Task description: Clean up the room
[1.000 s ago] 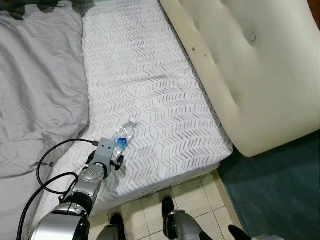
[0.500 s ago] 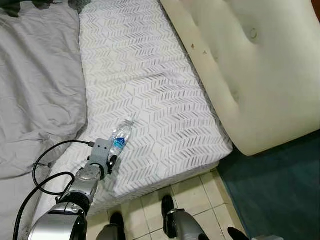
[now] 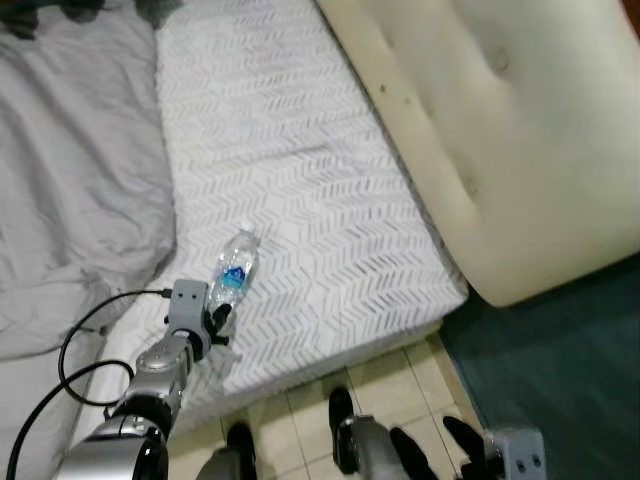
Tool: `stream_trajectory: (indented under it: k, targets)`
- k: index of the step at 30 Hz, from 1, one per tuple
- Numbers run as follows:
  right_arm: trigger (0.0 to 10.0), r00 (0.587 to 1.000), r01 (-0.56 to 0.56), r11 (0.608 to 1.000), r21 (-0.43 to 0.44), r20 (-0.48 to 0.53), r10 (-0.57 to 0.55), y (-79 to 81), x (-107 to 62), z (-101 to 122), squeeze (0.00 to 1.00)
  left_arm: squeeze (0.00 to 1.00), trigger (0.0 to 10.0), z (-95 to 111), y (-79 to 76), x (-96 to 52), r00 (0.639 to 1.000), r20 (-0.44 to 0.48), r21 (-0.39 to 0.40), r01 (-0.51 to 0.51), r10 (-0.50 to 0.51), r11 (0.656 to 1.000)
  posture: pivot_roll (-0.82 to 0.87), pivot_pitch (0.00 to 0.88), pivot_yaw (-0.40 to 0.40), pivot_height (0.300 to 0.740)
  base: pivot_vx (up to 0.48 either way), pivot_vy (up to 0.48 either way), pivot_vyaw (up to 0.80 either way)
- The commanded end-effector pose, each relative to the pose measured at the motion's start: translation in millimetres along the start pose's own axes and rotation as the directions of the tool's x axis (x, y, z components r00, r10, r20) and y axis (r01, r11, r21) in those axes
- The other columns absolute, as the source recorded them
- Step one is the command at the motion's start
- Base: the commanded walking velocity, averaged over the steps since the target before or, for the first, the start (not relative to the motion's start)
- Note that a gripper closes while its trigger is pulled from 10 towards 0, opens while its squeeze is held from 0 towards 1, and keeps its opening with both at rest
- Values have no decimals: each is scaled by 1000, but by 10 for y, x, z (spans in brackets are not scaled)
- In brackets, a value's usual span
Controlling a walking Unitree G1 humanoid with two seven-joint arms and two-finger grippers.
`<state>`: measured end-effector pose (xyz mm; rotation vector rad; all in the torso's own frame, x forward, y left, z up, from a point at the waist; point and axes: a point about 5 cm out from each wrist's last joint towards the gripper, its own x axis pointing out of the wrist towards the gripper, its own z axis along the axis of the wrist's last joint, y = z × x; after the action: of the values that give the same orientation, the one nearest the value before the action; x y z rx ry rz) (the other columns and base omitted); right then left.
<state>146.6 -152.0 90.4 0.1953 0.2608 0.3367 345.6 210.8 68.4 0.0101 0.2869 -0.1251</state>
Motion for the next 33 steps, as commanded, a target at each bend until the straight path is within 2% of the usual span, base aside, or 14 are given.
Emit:
stream_trajectory:
  k: [1,2,6,10,12,13,15,17,21,24,25,26,28,33]
  targets:
    - [10000,999,28,999,30,-22,-27,-102,86,-85,0,0,0,82,50,-58,992,123,-27,18,-15,999,-166,276,-39,740,0,0,0]
    - [10000,999,28,999,30,-22,-27,-102,86,-85,0,0,0,82,50,-58,992,123,-27,18,-15,999,-166,276,-39,740,0,0,0]
    - [10000,998,33,999,23,43,-34,-288,492,-8,0,0,0,290,-3,-223,949,316,3,19,-19,1000,-39,134,-24,740,0,0,0]
    - [10000,996,36,999,22,87,-38,-416,758,70,0,0,0,420,-89,-447,905,425,54,-32,6,998,58,17,-37,740,0,0,0]
    - [10000,995,39,999,22,96,-41,-453,833,82,0,0,0,433,-122,-488,897,441,59,-30,1,998,86,0,-48,740,0,0,0]
    - [10000,992,47,999,22,113,-49,-496,900,115,0,0,0,451,-217,-556,887,459,102,4,-50,995,108,0,-52,740,0,0,0]
    - [10000,989,59,998,23,136,-61,-544,965,149,0,0,0,464,-293,-627,881,470,114,10,-63,993,131,0,-62,740,0,0,0]
    - [10000,979,88,996,19,180,-90,-627,1053,218,0,0,0,479,-411,-770,871,486,138,3,-70,990,150,0,-68,740,0,0,0]
    - [10000,962,138,989,51,231,-147,-724,1103,282,0,0,0,373,-487,-903,878,478,136,-45,-25,990,158,0,-77,740,0,0,0]
    - [10000,959,142,988,65,238,-153,-738,1121,288,0,0,0,332,-506,-914,884,467,122,-55,-9,991,157,0,-78,740,0,0,0]
    - [10000,962,130,989,73,231,-144,-724,1151,274,0,0,10000,259,-528,-868,898,439,130,-82,17,988,149,0,-79,740,0,0,644]
    - [10000,967,110,991,73,222,-124,-701,1209,252,0,0,10000,171,-561,-810,917,395,143,-110,46,984,140,0,-78,740,0,0,619]
    - [10000,969,104,992,69,218,-116,-692,1229,247,0,0,10000,146,-568,-792,922,383,143,-114,52,983,140,0,-78,740,0,0,616]
    - [10000,974,80,996,50,210,-89,-692,1246,212,0,0,10000,-3,-616,-832,945,323,144,-103,52,984,125,0,-69,740,0,-52,609]
